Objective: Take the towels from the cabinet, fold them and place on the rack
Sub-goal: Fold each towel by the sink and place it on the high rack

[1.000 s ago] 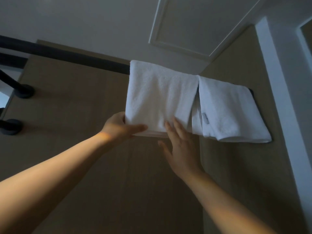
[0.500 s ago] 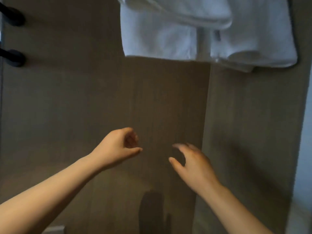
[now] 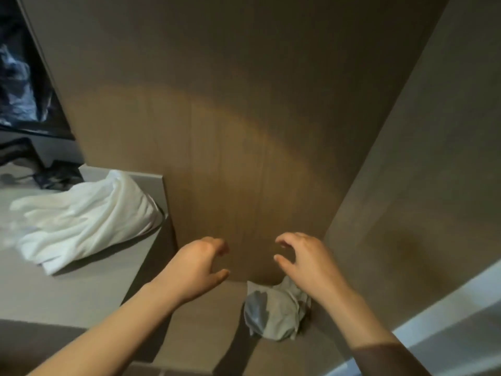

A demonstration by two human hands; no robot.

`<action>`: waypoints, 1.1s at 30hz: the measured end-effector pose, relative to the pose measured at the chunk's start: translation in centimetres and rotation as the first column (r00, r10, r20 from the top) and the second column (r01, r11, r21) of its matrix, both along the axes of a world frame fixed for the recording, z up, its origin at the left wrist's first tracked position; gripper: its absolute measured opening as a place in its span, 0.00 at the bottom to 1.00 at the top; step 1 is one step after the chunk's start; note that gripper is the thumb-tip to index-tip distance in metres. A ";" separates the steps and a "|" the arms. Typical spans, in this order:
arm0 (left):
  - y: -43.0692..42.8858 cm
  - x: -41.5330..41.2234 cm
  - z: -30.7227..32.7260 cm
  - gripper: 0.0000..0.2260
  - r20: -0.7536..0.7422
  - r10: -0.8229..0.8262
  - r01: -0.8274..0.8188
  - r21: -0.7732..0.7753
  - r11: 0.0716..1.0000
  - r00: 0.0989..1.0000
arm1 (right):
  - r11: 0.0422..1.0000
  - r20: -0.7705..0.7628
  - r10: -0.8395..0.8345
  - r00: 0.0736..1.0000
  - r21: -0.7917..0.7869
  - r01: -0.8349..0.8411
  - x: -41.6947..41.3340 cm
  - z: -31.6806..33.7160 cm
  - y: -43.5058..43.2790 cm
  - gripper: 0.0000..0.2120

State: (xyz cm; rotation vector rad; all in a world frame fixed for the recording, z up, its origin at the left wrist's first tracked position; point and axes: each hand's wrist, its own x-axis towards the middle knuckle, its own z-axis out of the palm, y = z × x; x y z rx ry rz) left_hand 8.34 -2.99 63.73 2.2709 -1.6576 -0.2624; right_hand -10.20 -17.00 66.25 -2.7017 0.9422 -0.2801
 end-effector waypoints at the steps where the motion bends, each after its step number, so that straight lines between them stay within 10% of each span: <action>1: 0.9 -0.2 -1.1 0.20 -0.034 0.035 -0.034 0.028 0.999 0.999 | 1.000 -0.017 0.014 1.000 0.025 -0.013 0.3 -0.8 0.6 0.17; 10: 8.0 1.0 -5.8 0.27 -0.326 0.253 -0.235 0.095 0.967 0.911 | 0.975 -0.054 0.065 0.996 0.216 -0.052 4.0 -5.0 6.1 0.16; 33: 27.6 23.6 -5.3 0.18 -0.451 0.428 -0.436 0.091 0.895 0.784 | 0.920 0.018 -0.017 1.000 0.393 0.009 25.4 -7.9 23.6 0.17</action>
